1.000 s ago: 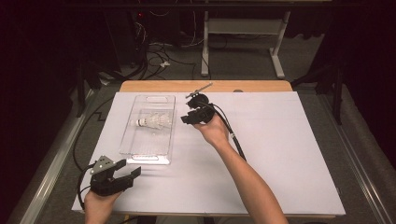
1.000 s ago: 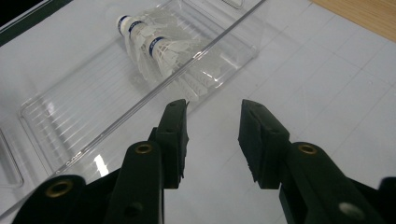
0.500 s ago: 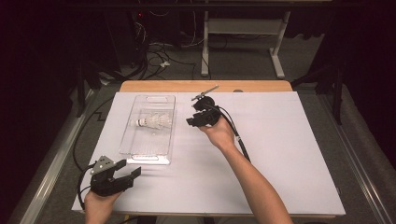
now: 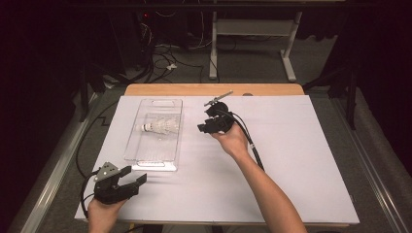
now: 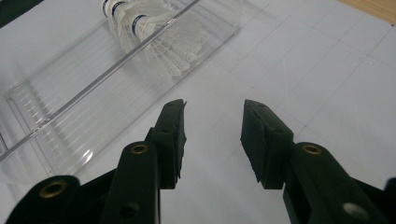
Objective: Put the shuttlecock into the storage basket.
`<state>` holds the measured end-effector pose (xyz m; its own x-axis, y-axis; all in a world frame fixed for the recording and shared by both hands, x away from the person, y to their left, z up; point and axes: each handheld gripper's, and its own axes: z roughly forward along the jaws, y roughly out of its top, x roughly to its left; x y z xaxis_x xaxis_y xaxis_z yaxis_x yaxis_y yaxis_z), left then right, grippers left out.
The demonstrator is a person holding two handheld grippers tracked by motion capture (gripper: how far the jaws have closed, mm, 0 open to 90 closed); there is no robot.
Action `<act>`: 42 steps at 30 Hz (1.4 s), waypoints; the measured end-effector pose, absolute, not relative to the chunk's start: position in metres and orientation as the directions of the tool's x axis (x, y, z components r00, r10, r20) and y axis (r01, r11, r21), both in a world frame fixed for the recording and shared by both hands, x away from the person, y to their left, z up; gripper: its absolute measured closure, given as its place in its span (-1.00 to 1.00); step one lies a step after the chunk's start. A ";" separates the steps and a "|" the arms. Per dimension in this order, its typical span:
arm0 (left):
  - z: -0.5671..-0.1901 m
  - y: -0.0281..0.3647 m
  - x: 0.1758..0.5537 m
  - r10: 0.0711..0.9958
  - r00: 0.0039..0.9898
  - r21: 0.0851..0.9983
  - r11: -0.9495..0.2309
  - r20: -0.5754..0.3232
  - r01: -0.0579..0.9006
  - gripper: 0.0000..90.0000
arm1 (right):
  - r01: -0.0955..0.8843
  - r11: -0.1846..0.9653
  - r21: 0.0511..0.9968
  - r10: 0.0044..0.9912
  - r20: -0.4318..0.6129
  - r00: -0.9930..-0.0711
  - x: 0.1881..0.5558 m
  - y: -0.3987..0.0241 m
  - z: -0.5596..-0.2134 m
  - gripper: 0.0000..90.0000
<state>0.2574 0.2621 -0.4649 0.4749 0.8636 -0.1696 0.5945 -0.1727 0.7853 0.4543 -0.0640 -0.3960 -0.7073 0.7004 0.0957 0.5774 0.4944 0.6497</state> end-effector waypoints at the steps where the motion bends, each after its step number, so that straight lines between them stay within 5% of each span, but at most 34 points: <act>1: -0.465 0.262 0.257 0.864 0.474 0.786 -0.171 -0.170 0.595 -0.30 | 0.583 0.489 0.649 0.705 0.099 -0.702 0.454 -0.065 -0.396 0.32; 42: -0.465 0.262 0.258 0.865 0.471 0.784 -0.169 -0.173 0.598 -0.30 | 0.621 0.441 0.648 0.741 0.127 -0.659 0.447 -0.102 -0.406 0.29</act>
<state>0.2578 0.2623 -0.4654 0.4712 0.8650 -0.1726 0.5978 -0.1693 0.7836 0.4471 -0.1019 -0.4064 -0.6594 0.7409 0.1272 0.6210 0.4415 0.6477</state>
